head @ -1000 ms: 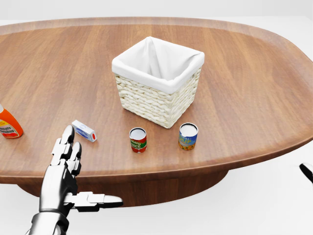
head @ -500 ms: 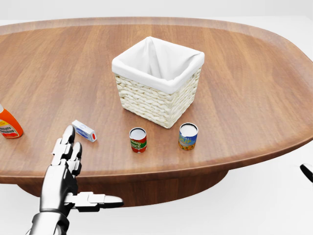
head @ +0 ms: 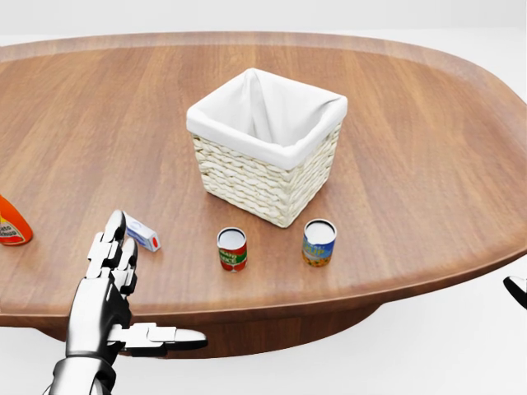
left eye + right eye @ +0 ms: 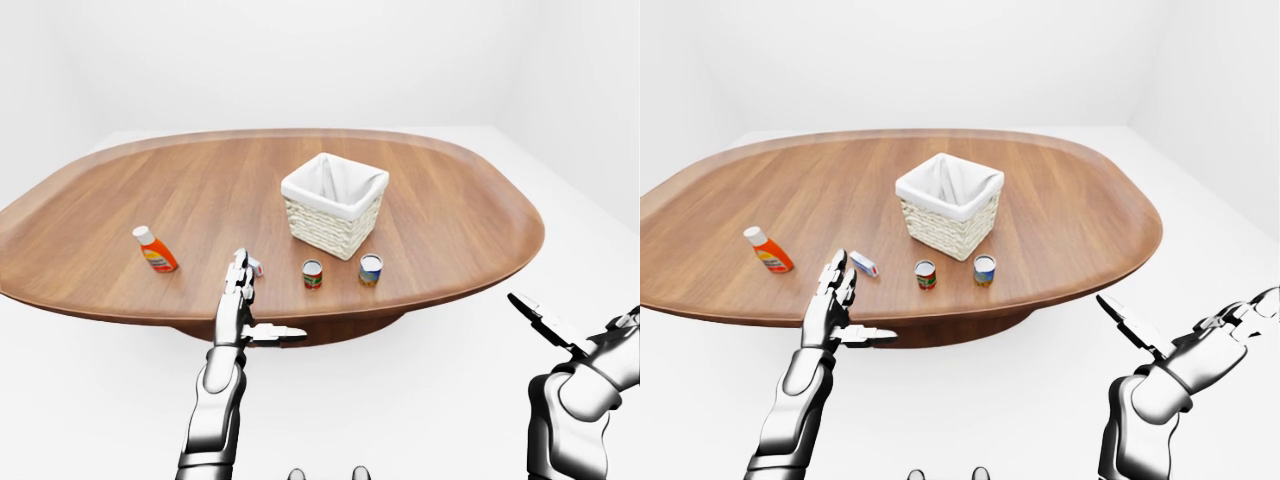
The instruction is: Pick up the alphabet soup and the cream cheese box, and put them in the basket.
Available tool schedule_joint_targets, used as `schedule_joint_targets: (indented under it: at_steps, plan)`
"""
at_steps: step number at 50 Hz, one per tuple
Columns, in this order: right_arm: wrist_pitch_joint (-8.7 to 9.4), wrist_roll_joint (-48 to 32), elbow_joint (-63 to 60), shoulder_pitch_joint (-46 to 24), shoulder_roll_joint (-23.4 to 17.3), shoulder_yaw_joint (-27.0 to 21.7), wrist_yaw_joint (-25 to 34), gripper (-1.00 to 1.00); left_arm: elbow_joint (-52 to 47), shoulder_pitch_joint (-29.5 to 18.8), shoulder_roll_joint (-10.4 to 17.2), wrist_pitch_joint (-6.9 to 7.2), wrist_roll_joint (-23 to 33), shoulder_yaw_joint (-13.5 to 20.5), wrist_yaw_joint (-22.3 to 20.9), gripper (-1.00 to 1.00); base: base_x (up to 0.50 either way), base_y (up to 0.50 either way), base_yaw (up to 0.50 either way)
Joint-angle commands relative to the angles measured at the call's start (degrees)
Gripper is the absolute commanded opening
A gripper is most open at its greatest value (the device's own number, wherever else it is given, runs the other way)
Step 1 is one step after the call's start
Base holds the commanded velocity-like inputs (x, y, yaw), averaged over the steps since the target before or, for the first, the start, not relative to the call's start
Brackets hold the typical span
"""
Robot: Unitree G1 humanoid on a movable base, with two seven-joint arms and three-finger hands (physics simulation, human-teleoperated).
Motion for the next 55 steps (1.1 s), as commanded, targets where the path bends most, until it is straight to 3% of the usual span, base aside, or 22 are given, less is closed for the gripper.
schedule_joint_targets:
  at_steps: [1,7,9,18,20,26,29,34,39,55]
  plan:
    - [0.00,-0.3,0.3,0.1,0.0,0.3,0.0,1.00,-0.4,0.2,0.0,0.05,0.0,-0.1,-0.1,1.00,0.19,0.00,0.00]
    - [0.00,-0.3,-0.1,0.1,0.1,0.1,0.0,1.00,-1.5,0.6,-0.1,0.67,0.1,-0.2,0.0,1.00,0.20,0.00,0.00]
    - [0.00,-0.4,0.1,0.1,0.1,0.1,0.0,1.00,-0.6,0.3,-0.1,0.08,0.0,-0.1,-0.1,1.00,0.20,0.00,0.00]
    - [0.00,-0.4,0.1,0.0,0.1,0.2,0.0,1.00,-0.2,0.1,-0.1,0.03,-0.1,0.1,0.1,1.00,0.20,0.00,0.00]
    - [0.00,-0.5,0.1,0.1,0.1,0.2,0.0,1.00,0.8,-0.3,0.0,-0.64,-0.1,0.2,0.1,1.00,0.20,0.00,0.00]
    - [0.00,-0.5,0.0,0.1,0.1,0.2,0.0,1.00,-0.1,0.0,0.0,0.08,-0.1,0.1,0.3,1.00,0.20,0.00,0.00]
    - [0.00,-0.4,0.4,0.0,0.1,0.2,0.0,1.00,1.1,-0.5,0.0,-0.58,-0.2,0.3,0.2,1.00,0.20,0.00,0.00]
    - [0.00,-0.5,0.2,0.0,0.0,0.2,0.0,1.00,0.5,-0.3,0.0,-0.03,-0.3,0.3,0.4,1.00,0.20,0.00,0.00]
    - [0.00,-0.4,0.6,-0.1,0.0,0.2,0.0,1.00,1.4,-0.7,0.1,-0.55,-0.4,0.4,0.4,1.00,0.20,0.00,0.00]
    - [0.00,-0.3,-0.2,0.3,0.2,0.1,0.0,1.00,-0.4,-0.2,0.0,0.78,-1.5,1.0,0.9,1.00,0.20,0.00,0.00]
